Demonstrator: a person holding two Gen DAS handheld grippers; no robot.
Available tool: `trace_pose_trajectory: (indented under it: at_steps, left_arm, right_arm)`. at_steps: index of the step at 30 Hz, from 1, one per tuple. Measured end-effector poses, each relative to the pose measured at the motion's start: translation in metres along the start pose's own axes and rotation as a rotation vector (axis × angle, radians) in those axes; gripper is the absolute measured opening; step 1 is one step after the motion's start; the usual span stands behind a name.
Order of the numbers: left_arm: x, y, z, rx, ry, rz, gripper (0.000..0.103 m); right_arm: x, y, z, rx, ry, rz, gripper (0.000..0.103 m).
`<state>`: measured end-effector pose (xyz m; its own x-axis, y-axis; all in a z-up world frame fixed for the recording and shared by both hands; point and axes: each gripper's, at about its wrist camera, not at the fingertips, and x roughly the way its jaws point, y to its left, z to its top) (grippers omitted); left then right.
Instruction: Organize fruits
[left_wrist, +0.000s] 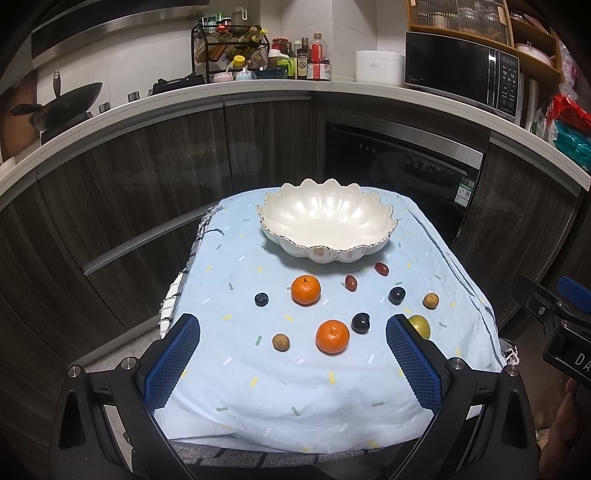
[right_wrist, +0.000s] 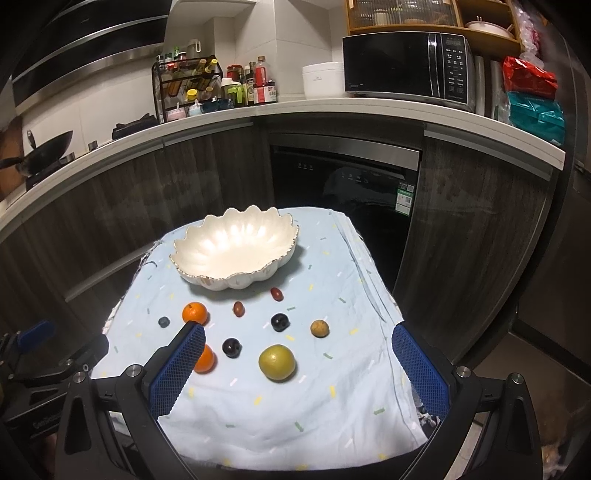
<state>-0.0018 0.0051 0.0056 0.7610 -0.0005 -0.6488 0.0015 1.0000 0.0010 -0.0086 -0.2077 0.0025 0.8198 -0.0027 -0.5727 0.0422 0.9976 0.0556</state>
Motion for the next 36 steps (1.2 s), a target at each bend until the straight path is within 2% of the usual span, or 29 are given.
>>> trace_pose_trajectory:
  at_steps: [13,31,36]
  left_arm:
    - [0.034,-0.004,0.008,0.046,0.045,0.0,0.103]
    - [0.107,-0.016,-0.003,0.13,0.188,-0.043,0.102]
    - [0.124,-0.019,-0.008,0.141,0.221,-0.055,0.101]
  right_arm:
    - [0.033,0.003,0.005,-0.023,0.05,0.003,0.103]
    - [0.098,0.016,-0.005,-0.078,0.145,0.019,0.102]
    - [0.114,0.018,-0.009,-0.097,0.162,0.021,0.099]
